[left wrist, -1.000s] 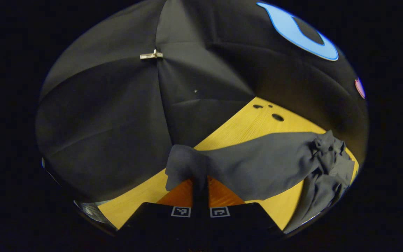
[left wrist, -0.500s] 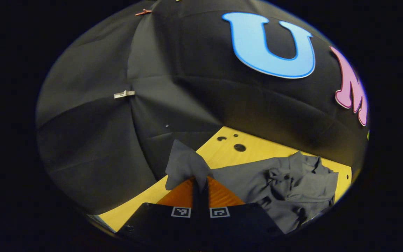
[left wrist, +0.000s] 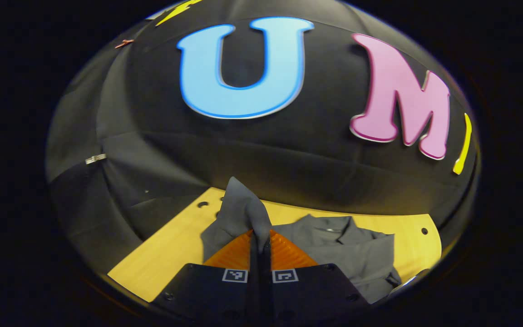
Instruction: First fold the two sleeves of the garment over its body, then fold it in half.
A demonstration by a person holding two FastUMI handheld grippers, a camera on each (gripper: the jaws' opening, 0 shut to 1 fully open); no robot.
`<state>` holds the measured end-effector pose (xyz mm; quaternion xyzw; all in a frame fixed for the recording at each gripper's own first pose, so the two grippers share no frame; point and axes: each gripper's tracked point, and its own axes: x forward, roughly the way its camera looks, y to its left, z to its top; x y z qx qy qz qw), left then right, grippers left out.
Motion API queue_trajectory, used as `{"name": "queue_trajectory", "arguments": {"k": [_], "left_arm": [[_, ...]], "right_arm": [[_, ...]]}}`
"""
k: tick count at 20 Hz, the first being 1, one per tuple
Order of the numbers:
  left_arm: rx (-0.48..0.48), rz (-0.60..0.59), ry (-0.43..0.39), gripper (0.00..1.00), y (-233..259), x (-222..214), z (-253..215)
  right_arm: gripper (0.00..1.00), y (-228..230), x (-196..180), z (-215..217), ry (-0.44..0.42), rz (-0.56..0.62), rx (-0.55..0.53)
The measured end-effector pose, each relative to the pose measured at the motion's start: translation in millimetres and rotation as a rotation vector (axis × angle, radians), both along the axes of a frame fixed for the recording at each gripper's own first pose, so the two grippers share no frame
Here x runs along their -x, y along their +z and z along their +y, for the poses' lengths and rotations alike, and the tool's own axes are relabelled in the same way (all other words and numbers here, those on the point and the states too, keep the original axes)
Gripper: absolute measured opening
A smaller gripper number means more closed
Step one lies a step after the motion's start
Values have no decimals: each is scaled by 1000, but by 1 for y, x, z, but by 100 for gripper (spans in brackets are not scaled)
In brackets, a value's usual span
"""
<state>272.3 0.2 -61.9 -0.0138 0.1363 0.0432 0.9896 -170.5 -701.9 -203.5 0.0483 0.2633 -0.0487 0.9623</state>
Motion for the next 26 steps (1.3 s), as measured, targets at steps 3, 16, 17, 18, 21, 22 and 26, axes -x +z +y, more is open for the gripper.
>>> {"name": "queue_trajectory", "arguments": {"k": [3, 16, 17, 18, 21, 22, 26], "left_arm": [[-8, 10, -94, 5, -8, -7, -67], [6, 207, -301, 12, -109, -19, -253], [1, 221, -313, 9, -114, -19, -260], [2, 232, -326, 10, -119, -19, -267], [45, 239, -370, 20, -123, -18, -284], [54, 234, -380, 47, -120, -16, -285], [39, 223, -404, 84, -112, -3, -268]], "right_arm": [[98, -4, 6, -14, -8, 6, -5], [97, -5, 28, -52, -65, 2, -16], [97, -4, 30, -52, -66, -3, -14], [97, -3, 31, -51, -62, -9, -19], [98, -5, 37, -43, -54, -8, -47], [100, -10, 37, -42, -55, -4, -46], [99, -12, 39, -18, -32, -1, -80]]}}
